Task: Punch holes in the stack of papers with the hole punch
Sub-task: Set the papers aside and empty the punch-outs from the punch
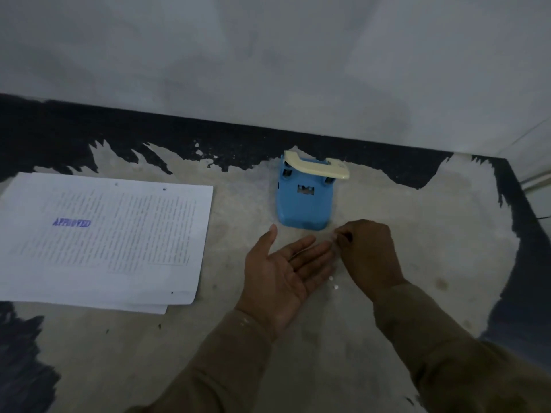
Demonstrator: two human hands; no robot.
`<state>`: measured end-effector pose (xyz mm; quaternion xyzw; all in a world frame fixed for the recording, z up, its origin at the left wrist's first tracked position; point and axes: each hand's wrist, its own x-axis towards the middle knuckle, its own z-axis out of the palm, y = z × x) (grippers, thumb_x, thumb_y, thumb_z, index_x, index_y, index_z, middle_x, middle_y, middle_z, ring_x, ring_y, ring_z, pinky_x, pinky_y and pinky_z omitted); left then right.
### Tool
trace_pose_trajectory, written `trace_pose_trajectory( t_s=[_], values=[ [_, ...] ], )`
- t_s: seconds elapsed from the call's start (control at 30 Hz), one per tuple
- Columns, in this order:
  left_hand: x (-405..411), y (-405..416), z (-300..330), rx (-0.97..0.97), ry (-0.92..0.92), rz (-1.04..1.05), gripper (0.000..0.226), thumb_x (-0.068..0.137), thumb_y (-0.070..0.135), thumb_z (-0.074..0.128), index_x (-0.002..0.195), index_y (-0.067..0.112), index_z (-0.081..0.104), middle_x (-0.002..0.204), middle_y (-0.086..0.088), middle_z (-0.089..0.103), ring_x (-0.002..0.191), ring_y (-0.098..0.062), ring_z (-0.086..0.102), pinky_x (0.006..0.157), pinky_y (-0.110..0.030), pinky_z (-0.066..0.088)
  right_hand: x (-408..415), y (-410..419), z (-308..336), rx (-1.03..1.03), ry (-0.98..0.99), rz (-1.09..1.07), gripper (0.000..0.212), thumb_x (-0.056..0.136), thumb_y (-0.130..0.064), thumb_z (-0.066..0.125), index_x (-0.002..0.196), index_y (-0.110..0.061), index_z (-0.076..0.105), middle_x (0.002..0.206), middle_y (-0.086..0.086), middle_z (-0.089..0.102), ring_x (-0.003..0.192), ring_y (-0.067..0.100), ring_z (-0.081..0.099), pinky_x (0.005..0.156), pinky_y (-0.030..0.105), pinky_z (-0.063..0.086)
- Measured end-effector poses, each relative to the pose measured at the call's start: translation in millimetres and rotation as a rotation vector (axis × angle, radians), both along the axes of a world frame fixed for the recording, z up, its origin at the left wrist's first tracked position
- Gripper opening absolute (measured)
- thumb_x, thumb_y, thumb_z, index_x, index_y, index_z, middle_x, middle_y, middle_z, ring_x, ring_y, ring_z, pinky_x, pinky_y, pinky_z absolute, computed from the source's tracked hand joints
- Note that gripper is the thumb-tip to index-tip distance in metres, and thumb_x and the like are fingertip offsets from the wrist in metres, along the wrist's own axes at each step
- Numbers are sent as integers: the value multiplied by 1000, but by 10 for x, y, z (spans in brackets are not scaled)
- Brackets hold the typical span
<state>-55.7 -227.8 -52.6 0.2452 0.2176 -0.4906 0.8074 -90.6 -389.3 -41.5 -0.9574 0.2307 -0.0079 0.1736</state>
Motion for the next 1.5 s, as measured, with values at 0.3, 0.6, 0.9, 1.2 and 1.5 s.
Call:
trace_pose_trajectory(
  t_s=[0.3, 0.6, 0.9, 1.2, 1.5],
  values=[
    [-65, -66, -44, 72, -21, 6, 71, 87, 55, 51, 126, -5, 55, 121, -28, 66, 114, -38, 64, 105, -47, 45, -68, -18, -48, 19, 29, 44, 18, 95, -7, 47, 100, -3, 64, 100, 15, 65, 90, 25, 58, 78, 26, 42],
    [-131, -131, -57, 95, -30, -1, 68, 91, 49, 48, 127, -9, 55, 127, -29, 61, 123, -39, 57, 107, -46, 43, -362, 177, 338, 495, -88, 60, 18, 91, -24, 60, 79, -38, 64, 70, -20, 68, 71, -10, 61, 59, 0, 42],
    [-194, -205, -39, -208, 49, -10, 80, 93, 58, 34, 133, -10, 49, 136, -28, 55, 117, -38, 62, 69, -34, 62, -409, 329, 528, 369, 98, 394, 22, 93, -18, 58, 110, -18, 72, 110, -5, 72, 87, -7, 53, 78, -6, 32],
    [-293, -225, -111, -172, -30, -49, 83, 92, 60, 33, 135, -9, 48, 143, -29, 48, 132, -38, 48, 115, -38, 35, -470, 295, 566, 344, -89, 323, 18, 87, -18, 65, 101, -24, 75, 91, -11, 76, 80, -5, 64, 79, 5, 47],
    [-272, -223, -35, -209, -46, 6, 84, 91, 60, 37, 136, -11, 45, 129, -31, 58, 109, -34, 62, 83, -23, 51, -417, 291, 562, 365, -210, 244, 33, 73, -20, 81, 104, -27, 70, 75, -18, 69, 80, -14, 62, 68, -5, 40]
  ],
)
